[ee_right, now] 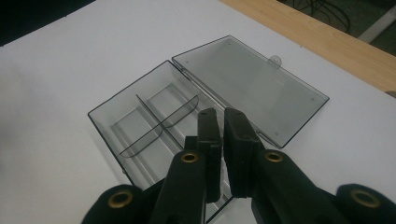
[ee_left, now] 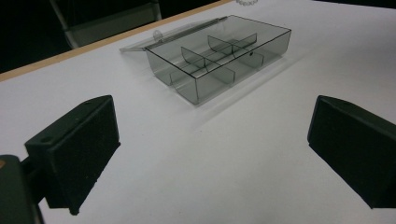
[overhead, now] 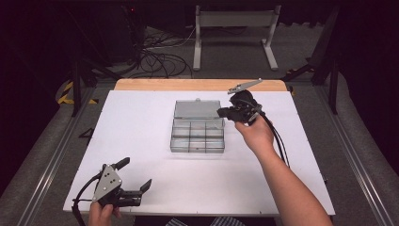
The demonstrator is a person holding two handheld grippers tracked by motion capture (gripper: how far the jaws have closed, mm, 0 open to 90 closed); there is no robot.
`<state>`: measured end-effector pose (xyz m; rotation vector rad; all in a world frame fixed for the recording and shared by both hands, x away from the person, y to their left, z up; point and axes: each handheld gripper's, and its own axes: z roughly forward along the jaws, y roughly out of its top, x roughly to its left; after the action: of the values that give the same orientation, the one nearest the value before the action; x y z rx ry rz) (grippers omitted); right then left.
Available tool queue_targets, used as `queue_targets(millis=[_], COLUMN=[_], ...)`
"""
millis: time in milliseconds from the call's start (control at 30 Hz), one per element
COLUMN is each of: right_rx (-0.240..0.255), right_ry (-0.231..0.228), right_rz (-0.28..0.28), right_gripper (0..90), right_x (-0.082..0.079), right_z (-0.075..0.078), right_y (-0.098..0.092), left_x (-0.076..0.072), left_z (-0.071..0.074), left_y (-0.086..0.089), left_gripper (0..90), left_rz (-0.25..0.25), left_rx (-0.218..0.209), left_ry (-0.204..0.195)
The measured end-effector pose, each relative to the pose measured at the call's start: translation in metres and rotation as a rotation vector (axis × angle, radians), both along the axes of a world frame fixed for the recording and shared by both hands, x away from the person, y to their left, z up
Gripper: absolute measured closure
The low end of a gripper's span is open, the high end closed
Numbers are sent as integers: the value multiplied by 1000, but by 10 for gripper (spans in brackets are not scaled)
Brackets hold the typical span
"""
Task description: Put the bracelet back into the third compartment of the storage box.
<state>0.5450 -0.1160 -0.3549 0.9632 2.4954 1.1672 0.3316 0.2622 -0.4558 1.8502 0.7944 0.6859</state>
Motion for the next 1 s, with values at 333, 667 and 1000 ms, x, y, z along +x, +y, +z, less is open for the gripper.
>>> queue_targets(millis=[333, 667, 1000], right_rx=[13, 31, 20], right_ry=[30, 66, 91], right_rz=[-20, -44, -57], right_gripper=[859, 858, 856], right_x=[9, 18, 22], right_z=[-14, -28, -38], right_y=[9, 15, 18], left_x=[1, 1, 1], left_z=[0, 0, -1], left_y=[0, 0, 0], left_gripper=[29, 29, 29], left_rz=[-1, -3, -4], left_rx=[3, 0, -4], left_ry=[-5, -1, 2])
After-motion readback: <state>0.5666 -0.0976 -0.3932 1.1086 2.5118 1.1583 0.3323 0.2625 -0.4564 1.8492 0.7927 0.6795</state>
